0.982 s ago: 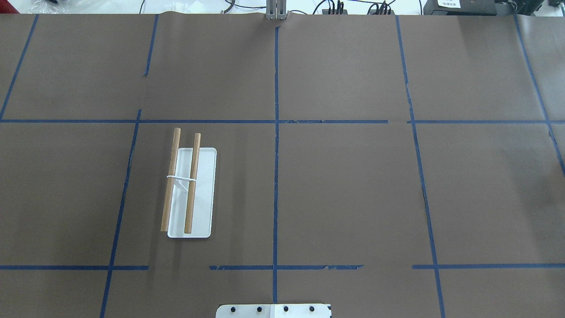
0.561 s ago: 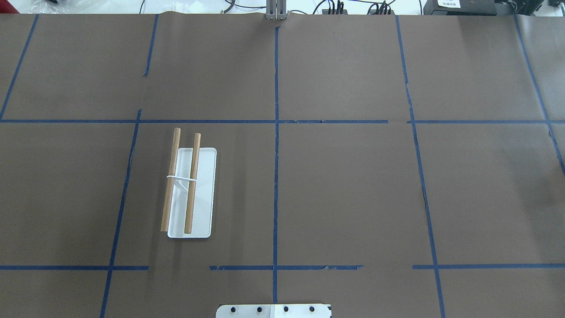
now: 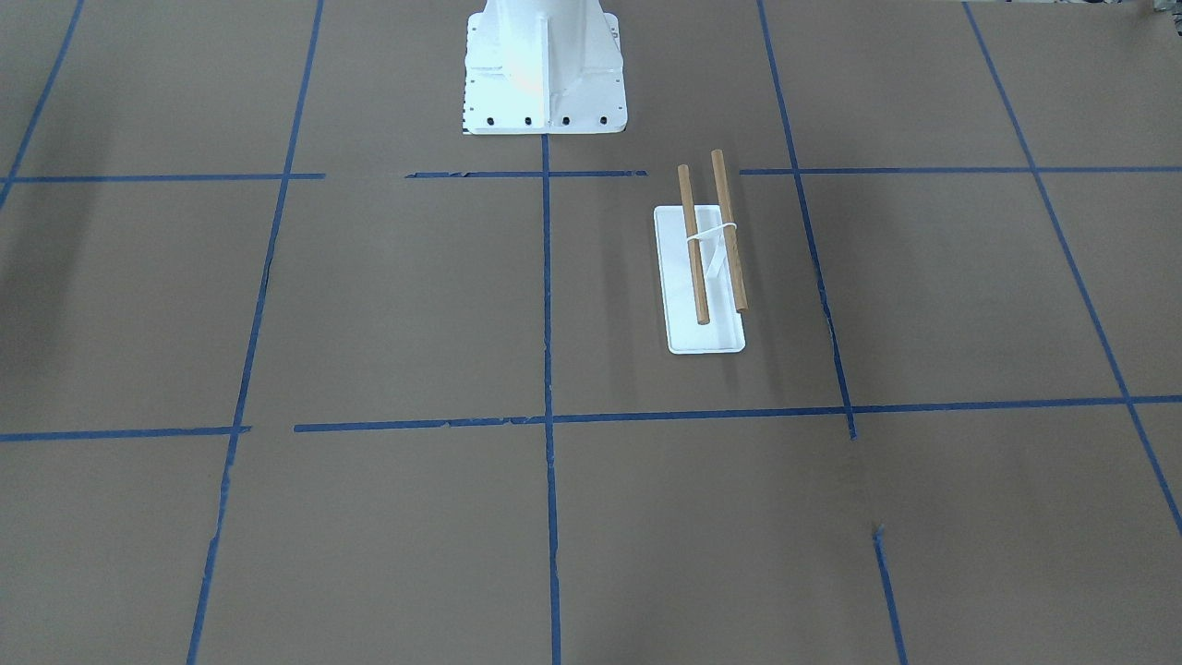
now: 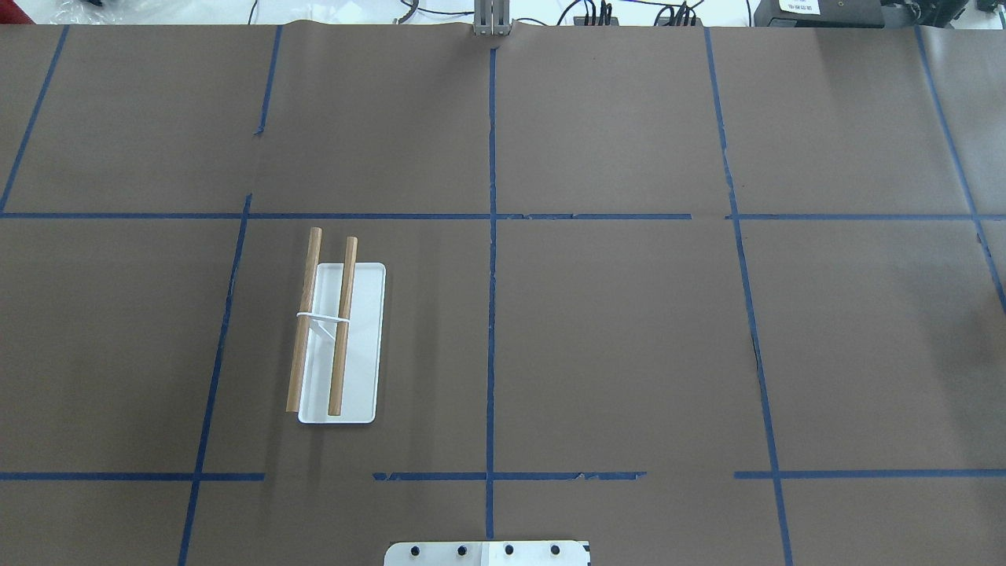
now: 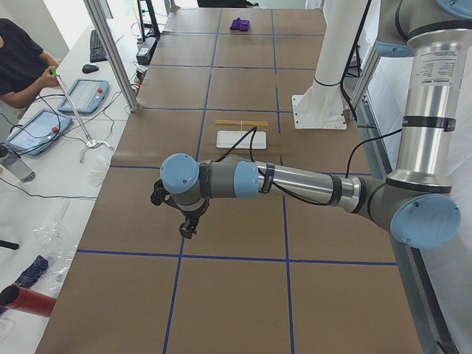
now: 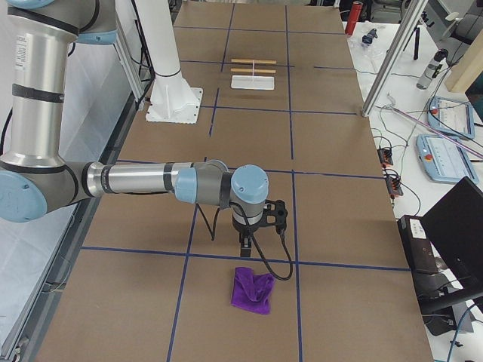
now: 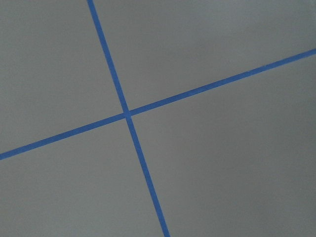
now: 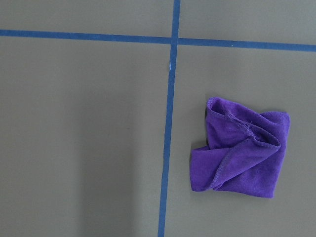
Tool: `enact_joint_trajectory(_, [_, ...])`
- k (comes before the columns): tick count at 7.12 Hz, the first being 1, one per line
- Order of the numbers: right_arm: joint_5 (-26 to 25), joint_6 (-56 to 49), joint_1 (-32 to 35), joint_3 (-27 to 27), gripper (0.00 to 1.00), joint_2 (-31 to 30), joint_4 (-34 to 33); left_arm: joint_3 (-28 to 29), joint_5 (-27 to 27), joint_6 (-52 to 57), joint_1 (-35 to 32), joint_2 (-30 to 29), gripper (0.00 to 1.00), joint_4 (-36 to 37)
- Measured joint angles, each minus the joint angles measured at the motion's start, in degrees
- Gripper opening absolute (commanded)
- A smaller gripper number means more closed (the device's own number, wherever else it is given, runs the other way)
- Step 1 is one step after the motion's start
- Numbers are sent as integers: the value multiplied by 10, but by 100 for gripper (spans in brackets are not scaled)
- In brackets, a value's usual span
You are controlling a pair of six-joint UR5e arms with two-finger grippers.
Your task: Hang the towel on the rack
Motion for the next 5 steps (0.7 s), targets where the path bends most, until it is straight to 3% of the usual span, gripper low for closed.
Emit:
enact_joint_trajectory(3, [-13,3,-26,-128,97,3,156,0,-24,-1,0,1,100,-14])
enact_joint_trajectory(5, [-28,7,-29,-201,81,30,200,0,-25,-1,1,1,100,-16])
